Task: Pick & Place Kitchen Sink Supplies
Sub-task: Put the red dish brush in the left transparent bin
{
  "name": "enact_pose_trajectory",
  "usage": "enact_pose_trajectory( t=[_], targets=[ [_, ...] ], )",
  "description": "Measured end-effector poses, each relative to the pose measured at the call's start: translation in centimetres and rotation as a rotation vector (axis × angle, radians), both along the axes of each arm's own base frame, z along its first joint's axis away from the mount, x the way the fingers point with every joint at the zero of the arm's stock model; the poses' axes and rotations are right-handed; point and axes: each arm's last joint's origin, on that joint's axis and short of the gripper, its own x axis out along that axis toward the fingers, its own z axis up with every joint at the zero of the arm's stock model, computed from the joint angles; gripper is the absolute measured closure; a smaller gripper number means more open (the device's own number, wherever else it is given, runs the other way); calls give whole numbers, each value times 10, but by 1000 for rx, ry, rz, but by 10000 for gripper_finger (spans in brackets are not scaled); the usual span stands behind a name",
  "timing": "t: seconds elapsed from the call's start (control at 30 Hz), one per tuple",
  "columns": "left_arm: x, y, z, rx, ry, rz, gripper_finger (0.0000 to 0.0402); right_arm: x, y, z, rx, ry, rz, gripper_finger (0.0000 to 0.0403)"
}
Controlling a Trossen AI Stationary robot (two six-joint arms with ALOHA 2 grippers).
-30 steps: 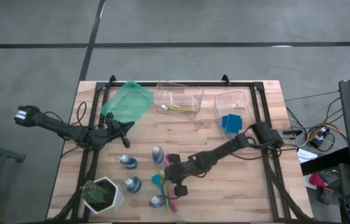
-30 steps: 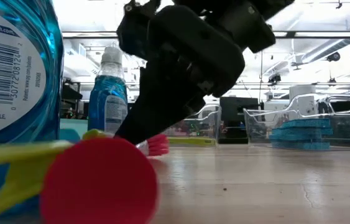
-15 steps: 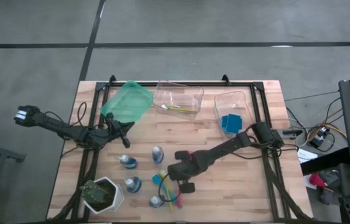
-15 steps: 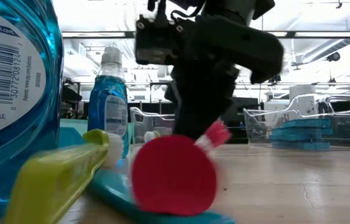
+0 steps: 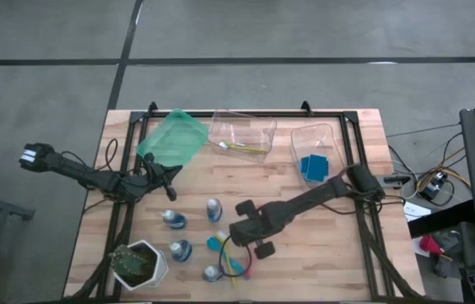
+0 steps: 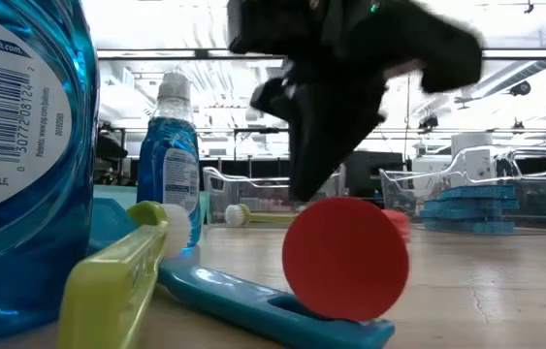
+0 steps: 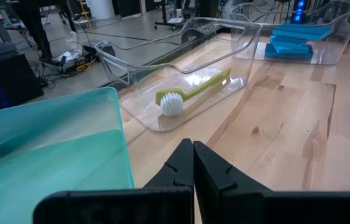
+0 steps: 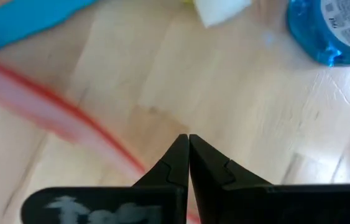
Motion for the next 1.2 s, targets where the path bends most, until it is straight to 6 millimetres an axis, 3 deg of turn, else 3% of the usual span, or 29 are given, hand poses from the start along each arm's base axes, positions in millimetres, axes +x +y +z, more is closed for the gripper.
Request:
enact_pose_trajectory(
  t=[0.13, 0.37, 0.73, 1.0, 1.2],
  targets=[
    [0, 0, 0, 0, 0, 0, 401, -8, 8, 10, -23, 70, 61, 380],
    [0, 0, 0, 0, 0, 0, 401, -21, 30, 9, -89, 80, 199, 324],
    [0, 0, 0, 0, 0, 0, 401, -24, 33, 0, -178, 73, 241, 232],
    [0, 0, 0, 0, 0, 0, 401, -24, 33, -22, -215, 114, 259, 225],
    [0, 0, 0, 2, 5, 0, 401, -22, 29, -26, -218, 106, 240, 256]
  ],
)
